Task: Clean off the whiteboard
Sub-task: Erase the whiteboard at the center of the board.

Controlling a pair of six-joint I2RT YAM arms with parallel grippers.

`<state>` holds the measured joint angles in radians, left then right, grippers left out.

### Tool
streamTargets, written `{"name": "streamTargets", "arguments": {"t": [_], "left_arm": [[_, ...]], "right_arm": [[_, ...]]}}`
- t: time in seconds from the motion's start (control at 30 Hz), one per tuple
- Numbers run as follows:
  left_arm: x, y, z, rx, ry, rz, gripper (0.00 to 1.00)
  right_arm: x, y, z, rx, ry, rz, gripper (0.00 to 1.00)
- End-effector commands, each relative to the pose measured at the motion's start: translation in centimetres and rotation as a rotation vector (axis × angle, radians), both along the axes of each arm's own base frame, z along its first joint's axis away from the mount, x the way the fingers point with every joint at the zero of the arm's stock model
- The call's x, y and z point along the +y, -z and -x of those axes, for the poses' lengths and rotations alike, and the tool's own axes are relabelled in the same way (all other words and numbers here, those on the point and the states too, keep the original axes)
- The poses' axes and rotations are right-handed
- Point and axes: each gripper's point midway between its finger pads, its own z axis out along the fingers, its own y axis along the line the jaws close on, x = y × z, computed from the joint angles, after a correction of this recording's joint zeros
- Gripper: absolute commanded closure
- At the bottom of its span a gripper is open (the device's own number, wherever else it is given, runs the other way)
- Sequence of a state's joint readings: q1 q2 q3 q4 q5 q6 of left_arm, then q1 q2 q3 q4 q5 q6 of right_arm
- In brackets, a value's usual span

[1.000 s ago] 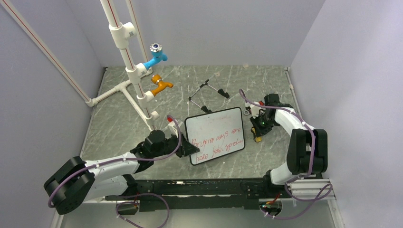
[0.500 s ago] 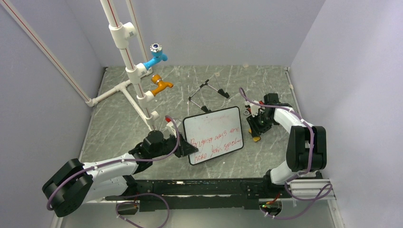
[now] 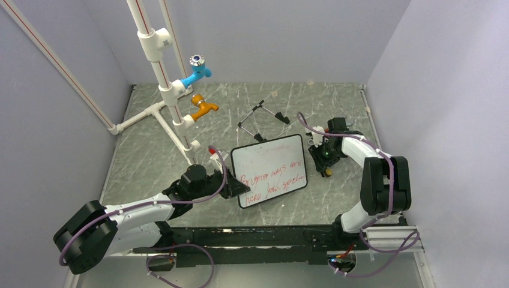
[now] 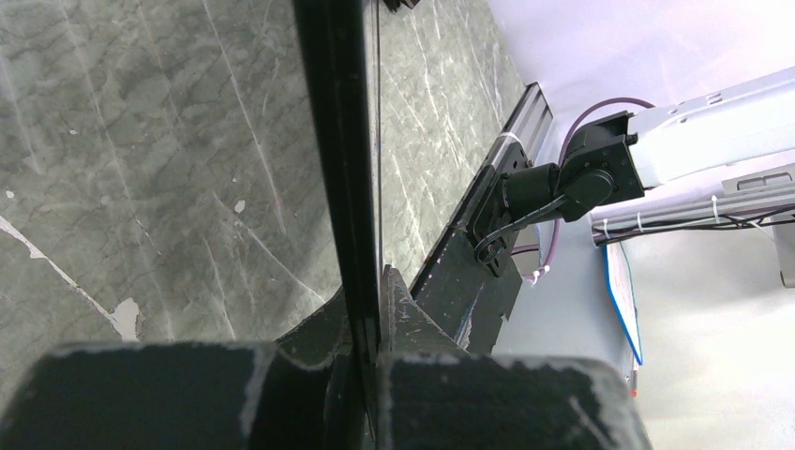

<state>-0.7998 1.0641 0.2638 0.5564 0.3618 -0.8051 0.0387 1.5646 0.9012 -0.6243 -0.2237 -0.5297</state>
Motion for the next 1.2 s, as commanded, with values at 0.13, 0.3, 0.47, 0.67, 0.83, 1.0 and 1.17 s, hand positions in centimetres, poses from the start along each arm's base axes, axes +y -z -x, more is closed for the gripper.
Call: {"name": "streamTargets", "arguments": {"t": [0.13,0.3,0.47,0.67,0.83,1.0,1.17], "left_arm": [[-0.6,-4.2,-0.6,-0.134,0.015,0.12,1.0],[-0.5,-4.3,-0.6,-0.138,0.012,0.122,1.0],[-0.6,-4.3,-0.4,-0.135,0.022,0.125,1.0],[-1.2,-4.5,-0.1,-0.131,0.06,0.144,1.0],[-1.8,-4.5,-0.2,-0.118,0.076,0.16,1.0],[-2.1,-4.5,0.0,-0.102,0.095,0.177,1.0],[-2.2,-4.6,0.1,-0.109,0.106,0.18,1.0]], "right_arm": [[-1.3,0.7,0.8,0.005,0.038,0.063,0.57],[-1.1,1.1,1.4,0.04,0.025,0.052,0.76],[-0.2,-1.5,0.2,-0.057,-0.015,0.004,1.0],[4.6,-9.5,0.8,-0.255,-0.228,-0.221,1.0],[8.3,-12.9,0.5,-0.361,-0.31,-0.208,1.0],[8.5,-12.6,-2.3,-0.354,-0.228,-0.112,1.0],[7.0,-11.4,-4.1,-0.342,-0.16,-0.01,1.0]]}}
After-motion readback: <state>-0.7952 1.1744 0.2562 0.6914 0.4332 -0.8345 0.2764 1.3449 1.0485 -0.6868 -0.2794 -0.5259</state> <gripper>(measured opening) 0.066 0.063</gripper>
